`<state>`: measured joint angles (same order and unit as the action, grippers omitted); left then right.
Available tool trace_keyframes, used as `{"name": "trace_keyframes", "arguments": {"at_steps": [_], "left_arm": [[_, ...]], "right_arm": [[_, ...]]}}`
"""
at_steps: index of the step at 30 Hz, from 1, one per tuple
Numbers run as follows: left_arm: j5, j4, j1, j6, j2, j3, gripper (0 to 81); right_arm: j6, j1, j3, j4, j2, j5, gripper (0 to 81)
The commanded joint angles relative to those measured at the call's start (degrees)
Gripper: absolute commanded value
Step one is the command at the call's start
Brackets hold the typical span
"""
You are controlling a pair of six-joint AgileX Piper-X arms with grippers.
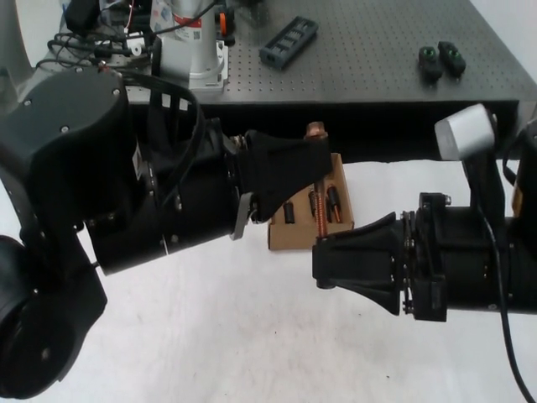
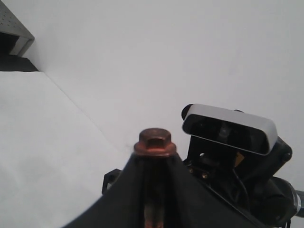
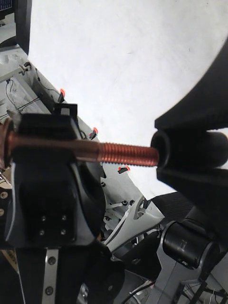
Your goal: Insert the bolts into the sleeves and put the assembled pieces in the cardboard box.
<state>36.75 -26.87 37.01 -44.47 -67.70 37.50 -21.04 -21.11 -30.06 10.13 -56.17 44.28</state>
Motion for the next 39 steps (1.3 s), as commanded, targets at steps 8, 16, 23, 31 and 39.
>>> {"name": "trace_keyframes", "arguments": {"at_steps": [8, 16, 23, 31, 39], "left_arm": [[2.52, 1.00, 0.36, 0.41, 0.35, -0.22, 0.6], [4.27, 1.00, 0.36, 3.37, 0.35, -0.22, 16.5], [0.72, 1.00, 0.36, 7.92, 0.35, -0.22, 46.3], [-4.51, 4.81, 0.36, 14.09, 0.35, -0.36, 44.0], [-17.30, 10.56, 0.36, 16.11, 0.35, -2.96, 12.8]], "right_arm": [[0.02, 0.27, -1.03, 5.43, 0.52, -1.02, 1.5], [0.02, 0.27, -1.03, 6.65, 0.52, -3.47, 1.5], [3.22, 1.35, -1.03, 12.32, 0.52, -9.37, 1.5], [14.65, 6.34, -6.17, 8.95, -10.51, -27.38, 1.5], [14.64, 7.69, -25.92, 0.83, -39.11, -38.51, 1.5]]}}
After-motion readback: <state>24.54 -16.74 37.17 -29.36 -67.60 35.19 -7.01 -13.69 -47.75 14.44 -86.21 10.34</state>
